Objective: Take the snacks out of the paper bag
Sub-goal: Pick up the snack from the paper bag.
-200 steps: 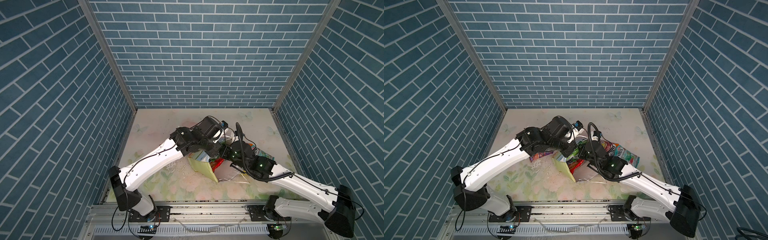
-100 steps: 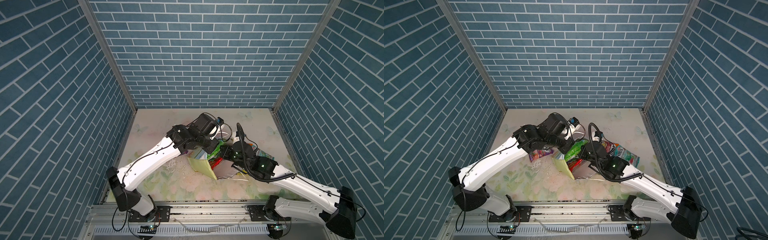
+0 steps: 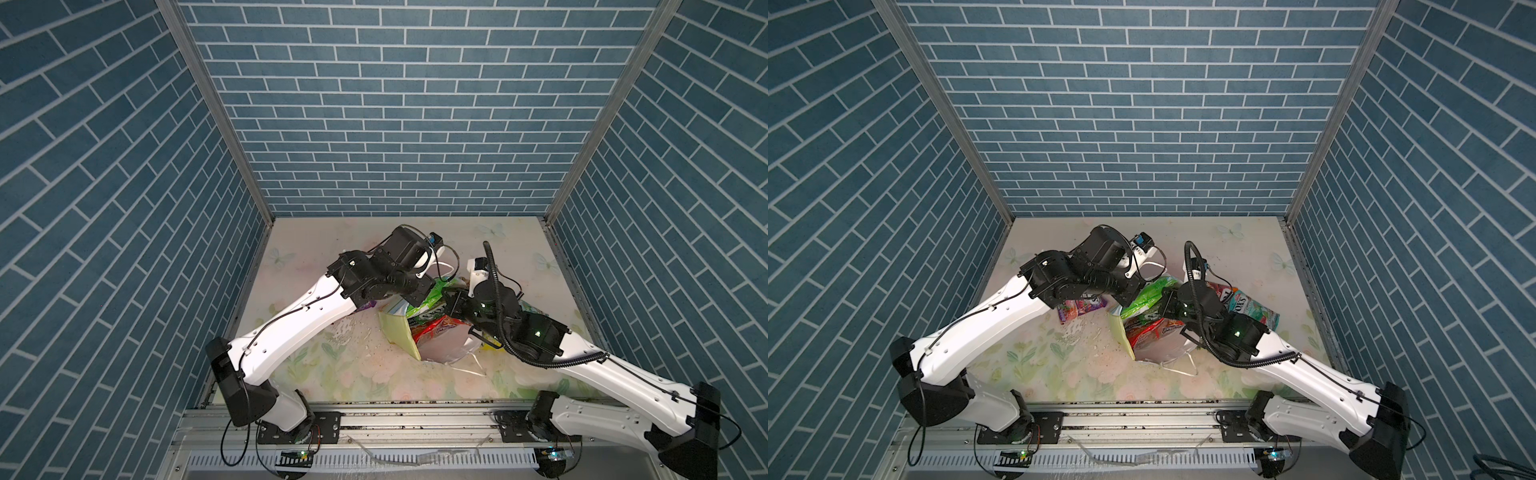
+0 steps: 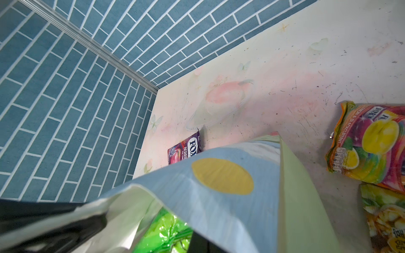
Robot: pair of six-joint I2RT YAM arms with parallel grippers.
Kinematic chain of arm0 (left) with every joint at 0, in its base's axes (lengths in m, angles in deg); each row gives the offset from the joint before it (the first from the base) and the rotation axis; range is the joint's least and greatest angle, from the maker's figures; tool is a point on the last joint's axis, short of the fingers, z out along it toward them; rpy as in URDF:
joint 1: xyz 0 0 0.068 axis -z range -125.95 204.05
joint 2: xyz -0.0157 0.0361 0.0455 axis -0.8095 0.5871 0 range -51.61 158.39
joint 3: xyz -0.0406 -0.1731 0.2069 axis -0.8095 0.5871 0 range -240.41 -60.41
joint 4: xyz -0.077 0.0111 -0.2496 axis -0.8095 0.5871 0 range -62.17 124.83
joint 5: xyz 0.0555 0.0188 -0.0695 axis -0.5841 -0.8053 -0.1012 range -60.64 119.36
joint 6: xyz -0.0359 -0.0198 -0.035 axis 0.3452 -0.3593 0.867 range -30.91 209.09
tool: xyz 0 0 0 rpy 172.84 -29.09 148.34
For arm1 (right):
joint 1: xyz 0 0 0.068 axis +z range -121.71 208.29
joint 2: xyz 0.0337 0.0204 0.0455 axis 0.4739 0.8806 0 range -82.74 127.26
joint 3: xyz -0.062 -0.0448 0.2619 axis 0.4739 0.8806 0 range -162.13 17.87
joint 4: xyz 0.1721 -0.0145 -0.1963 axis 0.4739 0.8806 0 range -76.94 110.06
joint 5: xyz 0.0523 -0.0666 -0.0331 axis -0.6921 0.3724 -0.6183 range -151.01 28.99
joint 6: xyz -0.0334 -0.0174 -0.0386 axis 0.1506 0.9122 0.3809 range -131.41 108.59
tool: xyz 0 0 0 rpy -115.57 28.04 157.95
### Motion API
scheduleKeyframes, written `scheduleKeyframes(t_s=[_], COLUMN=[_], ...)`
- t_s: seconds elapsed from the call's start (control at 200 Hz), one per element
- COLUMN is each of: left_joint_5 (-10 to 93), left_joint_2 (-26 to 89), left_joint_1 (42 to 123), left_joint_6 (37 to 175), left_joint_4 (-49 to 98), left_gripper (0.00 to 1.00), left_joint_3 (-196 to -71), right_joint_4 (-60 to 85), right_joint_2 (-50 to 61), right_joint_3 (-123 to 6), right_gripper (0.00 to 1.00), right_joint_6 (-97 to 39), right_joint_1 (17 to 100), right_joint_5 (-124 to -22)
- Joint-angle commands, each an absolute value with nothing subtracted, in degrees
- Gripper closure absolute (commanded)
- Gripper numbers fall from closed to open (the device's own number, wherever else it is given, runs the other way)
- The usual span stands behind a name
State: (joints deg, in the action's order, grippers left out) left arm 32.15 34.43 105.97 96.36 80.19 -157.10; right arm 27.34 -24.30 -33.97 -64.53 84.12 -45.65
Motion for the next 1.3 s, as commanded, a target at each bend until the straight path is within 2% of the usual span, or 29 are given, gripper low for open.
scheduleKeyframes(t_s=[0.0, 0.405, 0.87, 1.295], left_joint_5=[31.4, 31.1, 28.4, 28.2], left_joint_2=[32.3, 33.1, 34.2, 34.6], left_joint_1=[105.3, 105.4, 105.4, 105.3], left_joint_6=[96.8, 97.5, 98.0, 98.6], left_joint_4=[80.2, 79.9, 80.9, 81.0], left_gripper=[1.0, 1.0, 1.0, 1.0], left_joint_3=[-156.7, -156.7, -158.4, -158.6], right_joint_4=[27.2, 28.0, 35.7, 39.1], right_joint_2=[-27.3, -30.6, -38.5, -38.9], right_joint_3=[-37.2, -36.0, -36.5, -47.0], right_gripper=[1.0, 1.0, 1.0, 1.0], right_joint_6=[-61.8, -60.8, -60.0, -49.4], right_joint_1=[84.1, 84.1, 84.1, 84.0], right_joint_5=[-44.1, -50.7, -52.4, -51.0])
